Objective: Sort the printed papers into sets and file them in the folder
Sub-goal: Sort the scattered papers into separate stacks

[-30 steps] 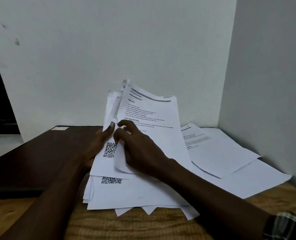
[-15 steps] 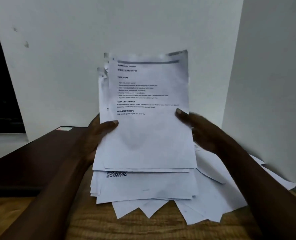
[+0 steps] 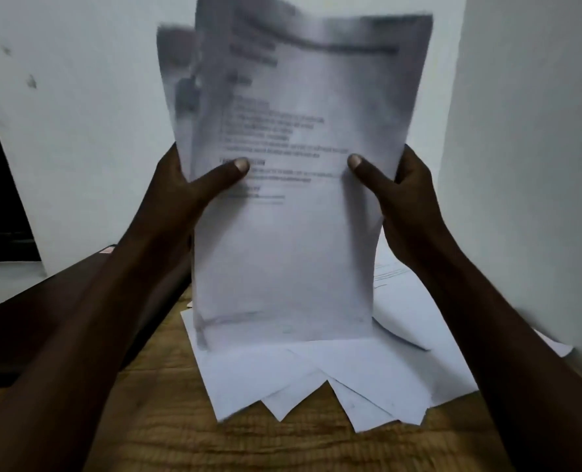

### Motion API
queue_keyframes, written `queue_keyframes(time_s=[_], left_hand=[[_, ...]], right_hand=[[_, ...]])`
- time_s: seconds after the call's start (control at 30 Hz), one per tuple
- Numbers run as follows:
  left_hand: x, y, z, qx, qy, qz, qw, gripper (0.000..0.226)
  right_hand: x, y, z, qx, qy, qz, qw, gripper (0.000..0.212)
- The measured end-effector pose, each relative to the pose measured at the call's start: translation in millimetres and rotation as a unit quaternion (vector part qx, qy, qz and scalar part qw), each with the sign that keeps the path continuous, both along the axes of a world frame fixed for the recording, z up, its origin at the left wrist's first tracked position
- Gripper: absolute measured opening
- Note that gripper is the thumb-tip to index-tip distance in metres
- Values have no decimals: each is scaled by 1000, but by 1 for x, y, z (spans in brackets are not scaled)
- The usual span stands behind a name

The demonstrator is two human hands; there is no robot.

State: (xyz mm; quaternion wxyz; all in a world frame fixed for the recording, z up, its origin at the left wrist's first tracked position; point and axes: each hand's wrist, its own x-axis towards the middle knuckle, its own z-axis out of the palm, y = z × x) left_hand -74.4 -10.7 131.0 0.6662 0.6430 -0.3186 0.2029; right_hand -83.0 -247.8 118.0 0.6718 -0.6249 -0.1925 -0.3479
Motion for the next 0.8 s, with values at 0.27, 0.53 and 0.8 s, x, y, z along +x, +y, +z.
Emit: queue_keyframes(time_s=[0.27, 0.53, 0.8], left_hand=[[27, 13, -44, -19, 98, 3, 995, 35], [82, 62, -71, 64, 319, 86, 942, 17], [80, 39, -101, 87, 427, 27, 900, 24]], right_hand=[[7, -17, -11, -83, 143, 89, 982, 53], [37, -51, -85, -445, 442, -200, 753, 99], [52, -25, -95, -511, 436, -248, 698, 38]])
